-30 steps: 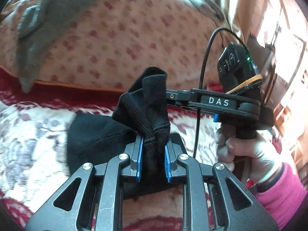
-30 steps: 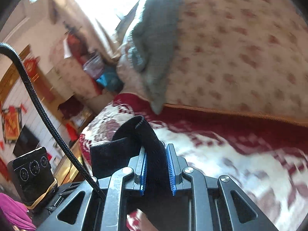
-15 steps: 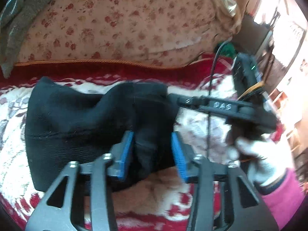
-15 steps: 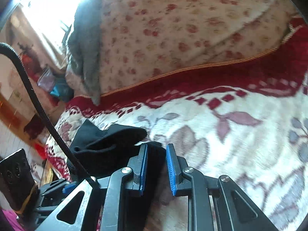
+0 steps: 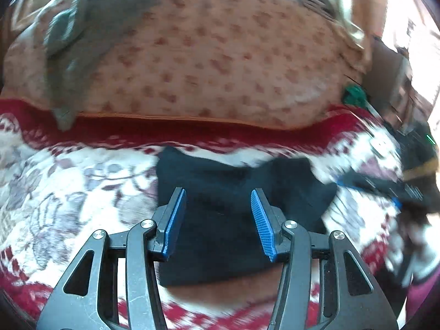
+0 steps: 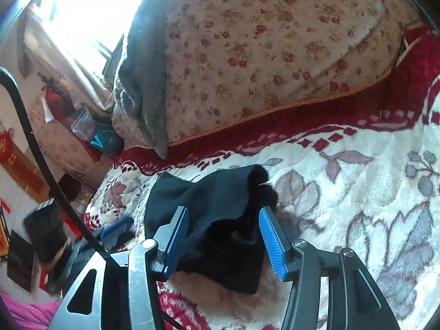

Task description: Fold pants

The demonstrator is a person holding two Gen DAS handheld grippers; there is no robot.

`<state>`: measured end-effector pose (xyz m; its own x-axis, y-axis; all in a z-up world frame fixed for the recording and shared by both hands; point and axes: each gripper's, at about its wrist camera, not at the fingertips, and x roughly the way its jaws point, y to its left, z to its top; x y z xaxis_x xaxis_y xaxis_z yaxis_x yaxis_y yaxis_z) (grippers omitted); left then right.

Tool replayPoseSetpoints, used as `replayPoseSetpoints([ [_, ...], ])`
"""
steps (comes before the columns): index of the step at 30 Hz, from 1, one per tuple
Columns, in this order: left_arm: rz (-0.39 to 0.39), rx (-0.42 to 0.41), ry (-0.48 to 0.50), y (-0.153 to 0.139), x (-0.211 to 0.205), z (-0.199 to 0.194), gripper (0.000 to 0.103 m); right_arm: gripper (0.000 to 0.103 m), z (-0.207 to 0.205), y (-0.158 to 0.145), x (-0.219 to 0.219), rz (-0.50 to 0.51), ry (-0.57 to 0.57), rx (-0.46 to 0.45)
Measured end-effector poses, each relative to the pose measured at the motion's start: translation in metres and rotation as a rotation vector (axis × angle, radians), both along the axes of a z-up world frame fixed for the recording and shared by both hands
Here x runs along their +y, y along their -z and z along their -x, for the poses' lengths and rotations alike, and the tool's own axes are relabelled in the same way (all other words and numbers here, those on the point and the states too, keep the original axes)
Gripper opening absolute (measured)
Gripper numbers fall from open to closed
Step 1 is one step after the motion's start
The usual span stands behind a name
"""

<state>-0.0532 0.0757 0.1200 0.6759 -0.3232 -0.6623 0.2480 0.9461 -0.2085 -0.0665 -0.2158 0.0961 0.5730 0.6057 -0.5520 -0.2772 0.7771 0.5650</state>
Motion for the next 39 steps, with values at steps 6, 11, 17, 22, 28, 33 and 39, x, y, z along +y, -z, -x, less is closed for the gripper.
replayPoseSetpoints([
  [6,0.050,0.060,-0.066,0.011,0.019,-0.025,0.049,0.051,-0.007,-0.008,0.033,0.096,-0.038,0.013],
  [11,0.022,0.055,-0.052,0.014,0.010,-0.037,0.049,0.052,-0.017,0.010,0.041,0.205,-0.036,0.071],
  [17,-0.033,0.083,-0.114,0.028,0.008,-0.061,0.049,0.023,-0.010,0.021,0.032,0.150,-0.082,0.039],
  [22,-0.004,0.137,-0.149,0.041,0.019,-0.076,0.049,0.014,0.008,0.014,0.038,0.201,-0.126,-0.027],
  [28,-0.036,0.117,-0.157,0.047,0.015,-0.075,0.049,0.009,0.006,0.013,0.037,0.287,-0.109,-0.020],
  [33,-0.076,0.095,-0.175,0.059,0.009,-0.073,0.053,0.009,0.002,0.026,0.038,0.326,-0.112,0.018],
  [39,-0.050,0.112,-0.163,0.052,0.015,-0.070,0.053,0.009,0.003,0.021,0.034,0.330,-0.079,0.039],
])
